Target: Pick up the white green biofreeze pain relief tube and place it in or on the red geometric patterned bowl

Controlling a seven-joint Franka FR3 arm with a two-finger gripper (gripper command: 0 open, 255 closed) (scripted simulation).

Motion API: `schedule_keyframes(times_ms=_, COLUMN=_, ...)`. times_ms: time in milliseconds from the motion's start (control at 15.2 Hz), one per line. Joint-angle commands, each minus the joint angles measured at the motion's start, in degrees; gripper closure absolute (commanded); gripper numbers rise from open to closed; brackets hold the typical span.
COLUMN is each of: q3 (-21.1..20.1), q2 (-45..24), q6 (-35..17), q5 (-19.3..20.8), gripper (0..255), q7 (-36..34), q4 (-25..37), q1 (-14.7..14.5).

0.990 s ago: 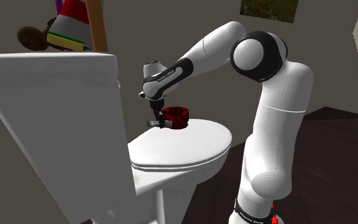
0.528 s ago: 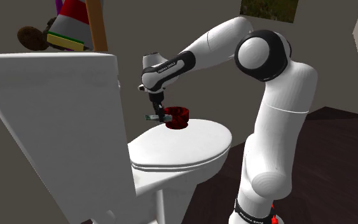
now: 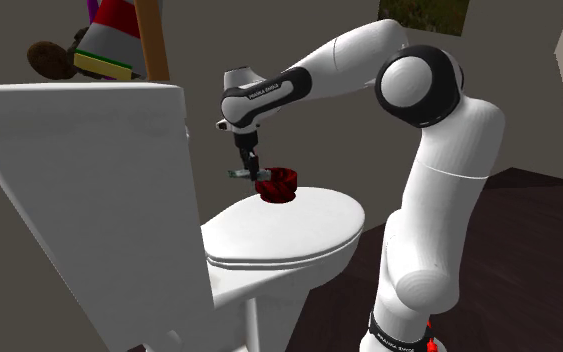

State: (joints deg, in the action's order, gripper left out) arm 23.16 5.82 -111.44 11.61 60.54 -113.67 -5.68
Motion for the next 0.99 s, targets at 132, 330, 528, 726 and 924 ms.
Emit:
schedule_keyframes(times_ms=132, q3=0.70, q2=-0.48, q6=2.13, q5=-0.38, gripper=255, q7=1.77, q4=2.83, q1=0.51)
schedule_keyframes(times_ms=330, q3=3.19, q2=-2.90, q6=1.74, q5=-1.59, gripper=255, q7=6.51, q4=5.40, q1=2.36)
schedule_keyframes(times_ms=528, q3=5.52, q2=-5.94, q6=1.53, q5=-3.39, gripper=255, q7=11.43, q4=8.60, q1=4.40)
schedule_keyframes(times_ms=726, q3=7.61, q2=-9.61, q6=1.60, q5=-5.81, gripper=255, q7=16.51, q4=12.48, q1=6.77)
schedule_keyframes(times_ms=924, q3=9.34, q2=-13.90, q6=2.07, q5=-8.82, gripper=255, q7=21.66, q4=17.12, q1=9.61)
